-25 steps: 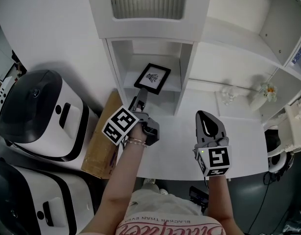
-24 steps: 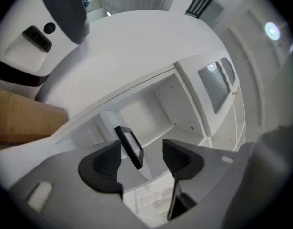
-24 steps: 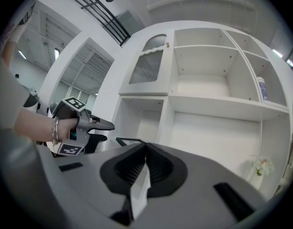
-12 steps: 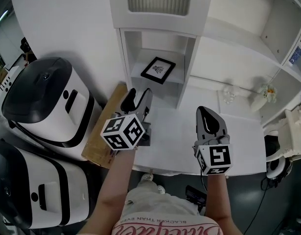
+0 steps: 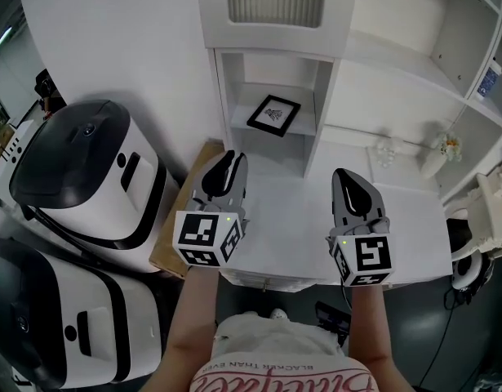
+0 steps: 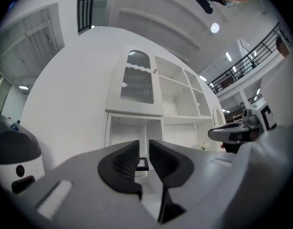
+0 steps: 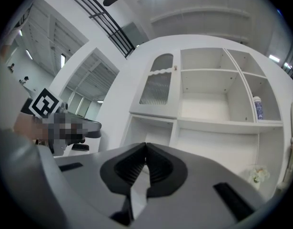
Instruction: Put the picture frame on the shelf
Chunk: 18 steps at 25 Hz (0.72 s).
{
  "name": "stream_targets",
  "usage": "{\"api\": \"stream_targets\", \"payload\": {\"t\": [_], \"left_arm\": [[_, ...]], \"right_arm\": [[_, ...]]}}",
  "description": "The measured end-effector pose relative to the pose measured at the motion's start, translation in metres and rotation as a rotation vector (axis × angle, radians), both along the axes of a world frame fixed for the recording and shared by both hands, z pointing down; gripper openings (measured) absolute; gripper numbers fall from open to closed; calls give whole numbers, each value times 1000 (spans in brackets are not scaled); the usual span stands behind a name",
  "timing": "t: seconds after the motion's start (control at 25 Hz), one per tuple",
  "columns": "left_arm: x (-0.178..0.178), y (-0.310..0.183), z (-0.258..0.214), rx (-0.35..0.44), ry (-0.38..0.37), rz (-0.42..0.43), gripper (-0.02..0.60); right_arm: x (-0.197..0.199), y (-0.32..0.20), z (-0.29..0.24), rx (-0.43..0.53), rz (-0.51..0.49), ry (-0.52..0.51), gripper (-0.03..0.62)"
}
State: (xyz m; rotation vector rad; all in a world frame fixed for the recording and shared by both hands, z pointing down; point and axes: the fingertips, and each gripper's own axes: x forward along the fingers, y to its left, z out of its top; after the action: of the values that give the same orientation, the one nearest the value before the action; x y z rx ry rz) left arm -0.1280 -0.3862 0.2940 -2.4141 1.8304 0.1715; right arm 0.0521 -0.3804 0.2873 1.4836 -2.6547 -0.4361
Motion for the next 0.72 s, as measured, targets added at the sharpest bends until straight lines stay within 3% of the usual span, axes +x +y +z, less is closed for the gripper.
{"api": "stream_targets", "payload": {"t": [0.12, 0.44, 0.72], "left_arm": [[-7, 13, -11, 41, -73, 5, 12], [-27, 35, -33, 114, -145, 18, 9], [-46, 42, -44, 144, -130, 5, 9]], "right_arm": [[-9, 8, -10, 20, 9, -8, 9], [-26, 25, -27, 56, 21, -22, 8], [-32, 31, -39, 79, 53, -36, 6]]}}
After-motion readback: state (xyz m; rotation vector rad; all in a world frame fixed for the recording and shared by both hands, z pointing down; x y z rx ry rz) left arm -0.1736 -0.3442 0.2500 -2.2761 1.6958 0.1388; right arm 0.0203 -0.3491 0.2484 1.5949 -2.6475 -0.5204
